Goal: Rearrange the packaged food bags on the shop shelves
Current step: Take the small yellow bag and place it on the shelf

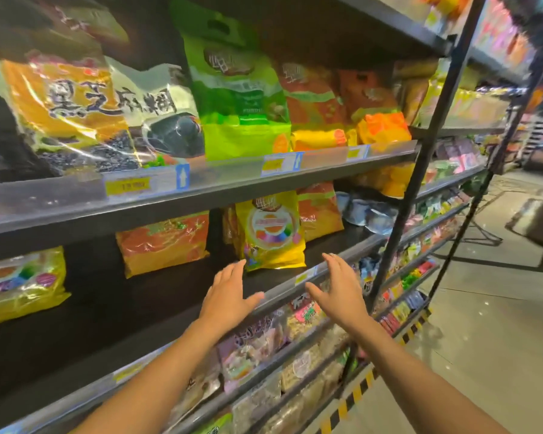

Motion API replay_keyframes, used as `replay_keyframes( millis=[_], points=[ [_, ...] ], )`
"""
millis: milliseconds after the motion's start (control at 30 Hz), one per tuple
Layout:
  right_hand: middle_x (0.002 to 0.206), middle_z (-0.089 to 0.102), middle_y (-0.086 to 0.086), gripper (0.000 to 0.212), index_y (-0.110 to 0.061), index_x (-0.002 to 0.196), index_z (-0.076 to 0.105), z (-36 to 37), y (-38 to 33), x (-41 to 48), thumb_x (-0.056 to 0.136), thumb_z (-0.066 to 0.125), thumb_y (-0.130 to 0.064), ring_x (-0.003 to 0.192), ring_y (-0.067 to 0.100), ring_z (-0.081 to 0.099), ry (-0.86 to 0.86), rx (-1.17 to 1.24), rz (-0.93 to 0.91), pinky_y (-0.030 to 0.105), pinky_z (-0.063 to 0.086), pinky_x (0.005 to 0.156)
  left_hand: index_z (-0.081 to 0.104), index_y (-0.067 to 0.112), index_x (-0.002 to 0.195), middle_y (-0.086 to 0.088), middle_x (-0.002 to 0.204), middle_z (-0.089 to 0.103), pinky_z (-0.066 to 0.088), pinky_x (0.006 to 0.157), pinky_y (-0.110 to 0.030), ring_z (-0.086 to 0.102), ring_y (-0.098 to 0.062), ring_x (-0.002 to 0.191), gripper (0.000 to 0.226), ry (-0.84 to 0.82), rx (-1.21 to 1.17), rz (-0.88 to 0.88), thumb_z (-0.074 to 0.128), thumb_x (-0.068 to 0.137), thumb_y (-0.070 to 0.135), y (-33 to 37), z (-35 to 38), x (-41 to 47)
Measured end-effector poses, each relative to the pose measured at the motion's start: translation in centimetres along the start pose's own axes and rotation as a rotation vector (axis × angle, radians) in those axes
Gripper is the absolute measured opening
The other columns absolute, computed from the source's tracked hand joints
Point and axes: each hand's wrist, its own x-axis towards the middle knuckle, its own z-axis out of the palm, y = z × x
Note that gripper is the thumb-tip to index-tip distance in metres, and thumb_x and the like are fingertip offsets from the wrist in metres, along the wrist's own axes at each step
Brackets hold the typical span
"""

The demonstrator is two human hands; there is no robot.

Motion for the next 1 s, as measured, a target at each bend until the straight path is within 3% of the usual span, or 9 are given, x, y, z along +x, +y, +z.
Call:
replay_keyframes(
  millis=[267,400,533,667,767,800,867,933,1000],
  points=[
    [0.161,0.037,0.004,0.085,-0.014,0.158,0.032,2.3,1.1,8.6,0.090,0.073,-0.045,0.149,0.023,0.033,-0.069,0.137,-0.025,0.041,0.032,0.120,0.034,0.012,0.153,-0.011,0.132,0.063,0.053,0.090,-0.039,0.062,-0.029,0.117,0.083,-0.142,-0.064,-0.247,0.060,0.093,0.062,-0.6,1.9,7.0],
    [0.154,0.045,0.006,0.084,-0.012,0.153,0.038,3.6,2.3,12.9,0.087,0.077,-0.044,0.142,0.026,0.042,-0.116,0.214,-0.032,0.043,0.040,0.115,0.030,0.015,0.159,-0.012,0.160,0.041,0.038,0.111,-0.036,0.044,-0.031,0.142,0.076,-0.178,-0.143,-0.318,0.057,0.099,0.054,0.3,2.7,9.6],
    [0.102,0.051,0.004,0.043,-0.011,0.100,0.052,4.8,3.6,17.7,0.088,0.075,-0.046,0.100,0.023,0.053,-0.204,0.224,0.012,0.035,0.050,0.079,0.017,0.016,0.163,-0.008,0.167,0.025,0.025,0.122,-0.038,0.028,-0.028,0.152,0.102,-0.093,-0.238,-0.470,0.073,0.087,0.056,0.0,4.1,12.6],
    [0.058,0.040,-0.002,0.047,-0.015,0.060,0.041,5.7,4.0,21.4,0.093,0.072,-0.027,0.053,0.013,0.040,-0.360,0.336,0.090,0.021,0.026,0.042,0.028,0.026,0.160,0.002,0.162,0.038,0.031,0.123,-0.041,0.041,-0.023,0.146,0.127,-0.173,-0.398,-0.560,0.076,0.058,0.085,-2.8,6.6,15.2],
    [0.069,0.053,-0.001,0.020,-0.008,0.086,0.061,6.4,4.8,23.2,0.094,0.073,-0.022,0.060,0.010,0.045,-0.473,0.480,0.193,0.013,0.033,0.043,0.037,0.024,0.155,0.002,0.154,0.048,0.034,0.122,-0.042,0.046,-0.023,0.142,0.108,-0.086,-0.446,-0.513,0.081,0.068,0.069,-2.6,7.1,15.6],
    [0.081,0.062,0.004,0.023,-0.007,0.108,0.064,6.7,5.1,23.6,0.093,0.074,-0.022,0.068,0.013,0.052,-0.511,0.547,0.208,0.014,0.039,0.050,0.042,0.025,0.153,0.004,0.149,0.052,0.037,0.120,-0.042,0.049,-0.022,0.140,0.104,-0.044,-0.425,-0.493,0.082,0.068,0.069,-1.6,6.6,15.3],
    [0.116,0.068,0.013,0.060,-0.005,0.143,0.051,7.2,5.2,24.0,0.093,0.075,-0.028,0.094,0.022,0.060,-0.563,0.639,0.154,0.025,0.047,0.074,0.049,0.027,0.147,0.009,0.140,0.057,0.042,0.115,-0.036,0.054,-0.017,0.132,0.092,-0.018,-0.354,-0.471,0.082,0.071,0.066,-0.9,6.1,15.0],
    [0.140,0.059,0.011,0.073,-0.015,0.154,0.036,7.6,5.2,24.1,0.094,0.074,-0.031,0.113,0.021,0.058,-0.526,0.725,0.050,0.031,0.048,0.093,0.053,0.028,0.143,0.008,0.137,0.062,0.045,0.108,-0.030,0.058,-0.016,0.127,0.081,-0.005,-0.334,-0.484,0.083,0.075,0.058,-0.3,5.8,14.9],
    [0.142,0.056,0.009,0.074,-0.018,0.155,0.032,7.9,5.2,24.2,0.094,0.073,-0.027,0.118,0.019,0.056,-0.507,0.784,0.005,0.030,0.046,0.098,0.057,0.028,0.140,0.005,0.136,0.065,0.046,0.108,-0.031,0.061,-0.017,0.125,0.077,0.020,-0.332,-0.495,0.084,0.074,0.058,-0.1,5.8,14.9]
  ],
)
